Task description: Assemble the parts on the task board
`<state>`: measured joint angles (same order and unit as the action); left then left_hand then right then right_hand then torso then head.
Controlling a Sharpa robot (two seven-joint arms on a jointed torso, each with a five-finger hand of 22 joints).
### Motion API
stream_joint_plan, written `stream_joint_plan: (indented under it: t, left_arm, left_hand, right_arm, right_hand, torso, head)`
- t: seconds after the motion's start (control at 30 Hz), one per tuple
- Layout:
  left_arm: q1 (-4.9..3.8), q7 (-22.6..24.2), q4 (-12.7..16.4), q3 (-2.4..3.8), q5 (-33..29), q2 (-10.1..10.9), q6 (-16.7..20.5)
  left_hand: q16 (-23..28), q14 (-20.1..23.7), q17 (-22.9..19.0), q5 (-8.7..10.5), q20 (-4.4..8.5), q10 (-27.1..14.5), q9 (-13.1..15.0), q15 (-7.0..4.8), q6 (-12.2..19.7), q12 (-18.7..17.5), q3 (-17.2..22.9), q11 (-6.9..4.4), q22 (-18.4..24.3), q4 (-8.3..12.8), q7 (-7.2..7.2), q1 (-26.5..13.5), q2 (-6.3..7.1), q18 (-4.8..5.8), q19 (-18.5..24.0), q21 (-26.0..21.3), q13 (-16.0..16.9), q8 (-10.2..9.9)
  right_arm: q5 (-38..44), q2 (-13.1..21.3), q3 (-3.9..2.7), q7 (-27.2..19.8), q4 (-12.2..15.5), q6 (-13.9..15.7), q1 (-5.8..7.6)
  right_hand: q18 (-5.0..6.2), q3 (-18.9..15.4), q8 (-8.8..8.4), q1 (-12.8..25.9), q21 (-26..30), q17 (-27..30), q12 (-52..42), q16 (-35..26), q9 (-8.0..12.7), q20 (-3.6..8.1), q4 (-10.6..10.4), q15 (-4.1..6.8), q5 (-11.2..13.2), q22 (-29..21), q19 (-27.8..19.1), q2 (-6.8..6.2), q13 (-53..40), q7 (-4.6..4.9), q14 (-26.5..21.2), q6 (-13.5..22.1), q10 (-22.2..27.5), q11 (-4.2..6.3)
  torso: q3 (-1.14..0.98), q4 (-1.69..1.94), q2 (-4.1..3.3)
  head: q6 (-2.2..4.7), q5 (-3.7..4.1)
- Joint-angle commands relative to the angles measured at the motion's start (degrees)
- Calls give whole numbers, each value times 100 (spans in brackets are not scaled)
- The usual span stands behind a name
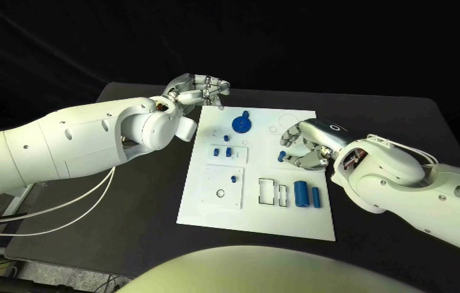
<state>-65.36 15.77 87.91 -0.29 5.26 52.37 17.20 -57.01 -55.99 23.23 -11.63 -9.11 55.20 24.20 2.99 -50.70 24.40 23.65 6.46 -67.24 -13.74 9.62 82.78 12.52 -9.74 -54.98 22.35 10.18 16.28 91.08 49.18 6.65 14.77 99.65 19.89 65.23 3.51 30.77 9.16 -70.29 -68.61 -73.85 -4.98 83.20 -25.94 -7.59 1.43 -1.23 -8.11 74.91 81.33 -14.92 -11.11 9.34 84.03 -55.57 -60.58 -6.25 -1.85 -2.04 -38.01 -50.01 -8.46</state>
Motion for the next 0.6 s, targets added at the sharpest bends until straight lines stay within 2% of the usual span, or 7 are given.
stream_joint_plan:
  t: [0.03, 0.17, 0.6]
  left_arm:
    - [-5, 17, 7, 4, 24, -7, -103]
    - [-5, 16, 6, 4, 24, -4, -102]
    - [-6, 10, 18, 3, 25, 12, -96]
  left_hand:
    - [22, 18, -8, 23, -34, -6, -1, 35, 20, -31, 36, 46, 10, 6, 12, -66, 1, -55, 1, -22, -9, 19]
    - [22, 18, -8, 23, -34, -6, -1, 35, 20, -31, 36, 46, 10, 6, 12, -66, 1, -55, 1, -22, -9, 19]
    - [24, 22, -8, 26, -35, -13, 0, 37, 20, -34, 39, 48, 13, 10, 13, -71, 1, -55, 3, -24, -13, 21]
  right_arm:
    - [-17, -27, 1, 57, -66, -399, 1]
    - [10, -87, 5, 57, -147, -446, -9]
    - [1, -297, 26, 31, -336, -486, -63]
  right_hand:
    - [85, -39, -29, -24, 37, 9, -35, -18, 8, 5, -1, -42, 10, 915, -51, 33, 10, -7, 205, 37, 29, 1]
    - [81, -52, -20, -57, 18, -2, -51, -13, 11, 6, 1, -40, 2, 921, -42, 65, 10, -10, 206, 16, 27, 4]
    - [43, 88, 43, -93, -181, -111, -223, 44, 42, 37, -62, 1, -32, 980, 71, 183, -17, -34, 252, -171, -246, 51]
  torso:
    - [-2, 12, -9]
    - [5, 12, -8]
    - [5, 7, -12]
  head:
    - [1, 6]
    - [1, 11]
    - [1, -4]
